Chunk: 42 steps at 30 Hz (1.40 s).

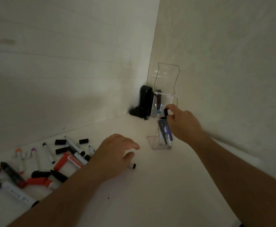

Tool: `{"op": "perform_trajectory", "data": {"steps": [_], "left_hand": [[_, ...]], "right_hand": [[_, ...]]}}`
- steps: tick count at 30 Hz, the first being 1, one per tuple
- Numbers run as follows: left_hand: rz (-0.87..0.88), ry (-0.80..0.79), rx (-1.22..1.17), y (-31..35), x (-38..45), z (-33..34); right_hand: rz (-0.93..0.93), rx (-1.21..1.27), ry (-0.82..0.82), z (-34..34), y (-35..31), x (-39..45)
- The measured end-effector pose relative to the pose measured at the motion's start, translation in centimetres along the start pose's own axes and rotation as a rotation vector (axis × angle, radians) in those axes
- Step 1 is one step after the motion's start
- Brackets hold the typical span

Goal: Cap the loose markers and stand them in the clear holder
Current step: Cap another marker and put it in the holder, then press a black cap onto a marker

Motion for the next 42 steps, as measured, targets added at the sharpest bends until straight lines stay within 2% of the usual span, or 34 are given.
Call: {"op": "perform_trajectory", "data": {"steps": [6, 8, 10, 12, 13, 15, 17, 21, 22, 24, 26, 27, 29, 31, 36, 38, 40, 42], "left_hand": [[-0.02, 0.001, 0.001, -0.3, 0.0, 0.0], [-0.034, -0.005, 0.006, -0.5, -0.2, -0.1], [-0.056, 0.021, 0.034, -0.9, -0.3, -0.5], [-0.146, 0.043, 0.105, -1.7, -0.3, -1.7], [-0.219, 0.051, 0.148, -2.4, -0.4, -2.5], [-0.385, 0.091, 0.196, -4.4, -0.9, -4.4], [-0.53, 0.138, 0.224, -6.9, -2.1, -6.3], [-0.702, 0.133, 0.273, -9.3, -3.4, -7.6], [-0.704, 0.131, 0.287, -9.5, -3.3, -7.9], [-0.709, 0.101, 0.263, -9.6, -3.9, -8.3], [-0.752, 0.066, 0.326, -10.0, -3.8, -7.7], [-0.795, 0.017, 0.398, -10.7, -3.6, -7.7], [-0.783, 0.016, 0.395, -11.3, -3.8, -8.4], [-0.768, -0.02, 0.399, -11.9, -3.6, -8.3], [-0.818, -0.357, 0.424, -13.8, -1.7, -6.4], [-0.785, -0.438, 0.478, -13.5, -1.3, -5.8], [-0.74, -0.409, 0.526, -13.0, -1.0, -5.7], [-0.706, -0.263, 0.444, -12.6, -1.1, -6.2]], "right_hand": [[-0.035, -0.097, -0.089, 0.8, 0.3, -0.3], [-0.033, -0.059, 0.002, 0.1, 0.2, -0.3], [-0.012, 0.018, 0.165, -1.0, -0.3, -0.7], [-0.079, 0.081, 0.268, -1.4, -2.1, -1.5], [-0.149, 0.133, 0.261, -1.1, -3.4, -2.0], [-0.256, 0.27, 0.087, 0.5, -6.5, -3.1], [-0.315, 0.332, -0.206, 3.3, -9.6, -4.7], [-0.343, 0.192, -0.647, 8.2, -12.4, -6.2], [-0.307, 0.195, -0.728, 9.0, -12.2, -6.3], [-0.253, 0.177, -0.782, 10.2, -12.2, -6.4], [-0.299, 0.176, -0.812, 11.8, -11.9, -5.6], [-0.329, 0.207, -0.821, 13.2, -12.3, -5.0], [-0.31, 0.235, -0.811, 13.4, -12.3, -4.9], [-0.288, 0.258, -0.718, 12.7, -11.9, -4.7], [-0.164, 0.474, -0.532, 13.2, -9.7, -3.9], [-0.106, 0.565, -0.496, 13.4, -9.3, -3.7], [-0.082, 0.62, -0.479, 13.5, -9.2, -3.7], [-0.088, 0.644, -0.479, 13.6, -9.3, -3.7]]}}
Point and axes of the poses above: each hand's wrist, its own x-axis towards the middle knuckle, its own z-axis out of the palm, y = z × x, the point moved 6 cm from there along x, towards the middle knuckle, and after that the axes turned 6 degrees about z, right-handed, at the moved point
